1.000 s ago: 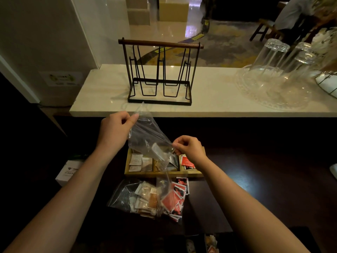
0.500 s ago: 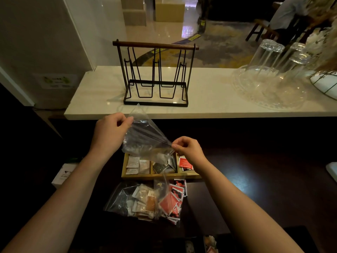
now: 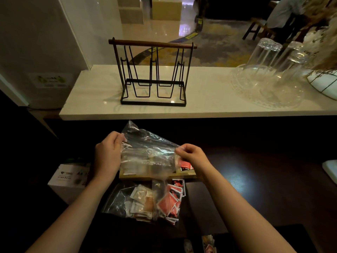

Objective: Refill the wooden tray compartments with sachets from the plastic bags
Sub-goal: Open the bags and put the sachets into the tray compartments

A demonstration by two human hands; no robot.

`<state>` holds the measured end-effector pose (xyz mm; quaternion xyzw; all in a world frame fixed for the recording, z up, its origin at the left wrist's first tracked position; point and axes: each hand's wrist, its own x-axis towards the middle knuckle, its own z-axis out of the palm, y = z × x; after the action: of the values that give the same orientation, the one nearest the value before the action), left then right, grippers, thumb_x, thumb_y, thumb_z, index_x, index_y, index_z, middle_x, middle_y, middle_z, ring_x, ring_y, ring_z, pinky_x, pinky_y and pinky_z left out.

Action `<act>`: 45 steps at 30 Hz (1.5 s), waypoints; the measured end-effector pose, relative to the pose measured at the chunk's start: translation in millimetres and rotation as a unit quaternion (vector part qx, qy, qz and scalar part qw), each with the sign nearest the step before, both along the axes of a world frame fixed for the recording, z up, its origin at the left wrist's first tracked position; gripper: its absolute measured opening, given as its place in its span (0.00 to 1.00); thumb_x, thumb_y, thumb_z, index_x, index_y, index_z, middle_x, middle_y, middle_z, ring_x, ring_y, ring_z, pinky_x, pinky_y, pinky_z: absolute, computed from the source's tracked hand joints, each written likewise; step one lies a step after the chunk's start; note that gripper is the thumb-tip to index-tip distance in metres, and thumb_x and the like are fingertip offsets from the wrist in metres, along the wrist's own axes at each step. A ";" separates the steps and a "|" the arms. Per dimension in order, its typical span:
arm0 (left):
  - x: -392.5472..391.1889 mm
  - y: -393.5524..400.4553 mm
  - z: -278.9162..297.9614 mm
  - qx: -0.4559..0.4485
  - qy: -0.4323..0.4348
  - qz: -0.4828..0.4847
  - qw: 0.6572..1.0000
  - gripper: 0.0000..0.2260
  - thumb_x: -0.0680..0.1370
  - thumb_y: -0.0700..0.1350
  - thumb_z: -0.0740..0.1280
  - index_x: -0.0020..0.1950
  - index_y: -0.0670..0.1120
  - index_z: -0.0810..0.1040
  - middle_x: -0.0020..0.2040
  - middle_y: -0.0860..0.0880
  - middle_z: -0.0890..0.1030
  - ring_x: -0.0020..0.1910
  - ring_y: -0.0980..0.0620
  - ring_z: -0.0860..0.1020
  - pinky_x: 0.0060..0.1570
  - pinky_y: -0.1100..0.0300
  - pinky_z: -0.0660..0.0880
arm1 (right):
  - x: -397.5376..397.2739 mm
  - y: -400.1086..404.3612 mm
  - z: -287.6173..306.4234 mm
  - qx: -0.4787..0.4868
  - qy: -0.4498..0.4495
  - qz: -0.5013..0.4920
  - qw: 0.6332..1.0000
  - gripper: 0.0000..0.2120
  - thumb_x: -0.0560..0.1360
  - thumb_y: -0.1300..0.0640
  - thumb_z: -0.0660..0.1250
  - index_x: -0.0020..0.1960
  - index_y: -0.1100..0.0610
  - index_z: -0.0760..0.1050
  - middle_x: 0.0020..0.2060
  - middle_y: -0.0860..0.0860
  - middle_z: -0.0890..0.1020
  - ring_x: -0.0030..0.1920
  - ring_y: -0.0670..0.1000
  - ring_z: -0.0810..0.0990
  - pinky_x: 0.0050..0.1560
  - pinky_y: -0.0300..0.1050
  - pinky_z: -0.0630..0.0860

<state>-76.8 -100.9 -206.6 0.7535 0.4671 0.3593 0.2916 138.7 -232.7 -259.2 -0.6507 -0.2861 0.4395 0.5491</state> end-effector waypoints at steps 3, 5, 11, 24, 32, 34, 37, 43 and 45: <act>2.4 -5.5 -9.7 0.020 0.018 -0.016 0.999 0.09 0.79 0.44 0.63 0.42 0.44 0.78 0.32 0.48 0.78 0.32 0.51 0.77 0.30 0.55 0.71 | 1.1 -11.9 -6.7 0.006 0.023 -0.056 0.998 0.05 0.75 0.62 0.67 0.40 0.58 0.76 0.34 0.50 0.79 0.38 0.51 0.80 0.45 0.49 0.79; 5.0 -9.5 -15.1 0.008 0.016 -0.025 1.000 0.08 0.79 0.45 0.63 0.42 0.44 0.78 0.33 0.48 0.78 0.32 0.52 0.77 0.30 0.55 0.72 | 3.8 -20.3 -14.1 0.013 0.017 -0.124 0.992 0.05 0.76 0.63 0.66 0.41 0.59 0.74 0.30 0.50 0.79 0.33 0.49 0.80 0.34 0.45 0.79; 13.4 -37.7 -43.5 -0.105 0.169 -0.115 0.973 0.08 0.80 0.51 0.60 0.51 0.49 0.75 0.35 0.50 0.78 0.31 0.47 0.78 0.30 0.52 0.75 | 38.2 -62.3 -56.2 -0.019 0.024 -0.387 0.921 0.07 0.78 0.61 0.64 0.41 0.53 0.72 0.32 0.52 0.75 0.21 0.43 0.70 0.18 0.34 0.65; 31.9 -92.0 -102.8 -0.152 0.323 -0.291 0.888 0.11 0.79 0.56 0.59 0.53 0.53 0.77 0.49 0.55 0.78 0.45 0.58 0.77 0.49 0.58 0.78 | 51.9 -121.2 -122.8 -0.220 0.042 -0.482 0.847 0.07 0.78 0.60 0.62 0.52 0.63 0.72 0.36 0.58 0.78 0.26 0.52 0.76 0.16 0.36 0.72; 31.1 -82.8 -108.6 -0.265 0.230 -0.172 0.921 0.17 0.77 0.37 0.64 0.63 0.51 0.70 0.42 0.51 0.78 0.34 0.53 0.78 0.35 0.60 0.78 | 40.4 -137.8 -118.7 -0.438 -0.221 -0.349 0.798 0.09 0.77 0.54 0.62 0.52 0.59 0.72 0.52 0.61 0.79 0.52 0.64 0.79 0.47 0.52 0.71; 28.4 -80.8 -107.6 -0.324 0.179 -0.136 0.919 0.25 0.75 0.35 0.66 0.70 0.50 0.65 0.42 0.48 0.79 0.35 0.51 0.79 0.30 0.62 0.76 | 37.9 -134.6 -116.4 -0.425 -0.270 -0.366 0.782 0.07 0.74 0.58 0.65 0.52 0.59 0.73 0.52 0.61 0.76 0.52 0.65 0.78 0.47 0.55 0.73; 23.6 -79.3 -109.2 -0.403 0.113 -0.089 0.904 0.28 0.74 0.35 0.68 0.71 0.48 0.63 0.43 0.44 0.80 0.37 0.48 0.81 0.33 0.57 0.79 | 38.8 -133.0 -117.9 -0.413 -0.361 -0.337 0.765 0.11 0.71 0.64 0.66 0.53 0.62 0.73 0.52 0.64 0.74 0.49 0.66 0.76 0.47 0.58 0.75; 20.9 -83.2 -106.6 -0.450 0.068 -0.021 0.890 0.19 0.74 0.36 0.68 0.64 0.44 0.69 0.44 0.43 0.79 0.40 0.46 0.81 0.35 0.55 0.80 | 32.1 -118.5 -99.8 -0.356 -0.398 -0.276 0.799 0.14 0.69 0.69 0.65 0.55 0.61 0.75 0.54 0.61 0.74 0.49 0.62 0.76 0.47 0.54 0.75; 19.3 -84.1 -108.3 -0.457 0.067 -0.024 0.887 0.07 0.75 0.37 0.68 0.53 0.41 0.76 0.42 0.43 0.79 0.38 0.47 0.80 0.39 0.51 0.82 | 19.3 -104.2 -90.4 -0.300 -0.417 -0.240 0.824 0.13 0.70 0.67 0.67 0.55 0.60 0.75 0.55 0.59 0.74 0.48 0.58 0.77 0.44 0.50 0.75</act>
<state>-57.5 -185.0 -314.9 0.5702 0.5796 0.0473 0.5803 157.9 -336.9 -349.6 -0.9527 -0.1769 0.0444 0.2431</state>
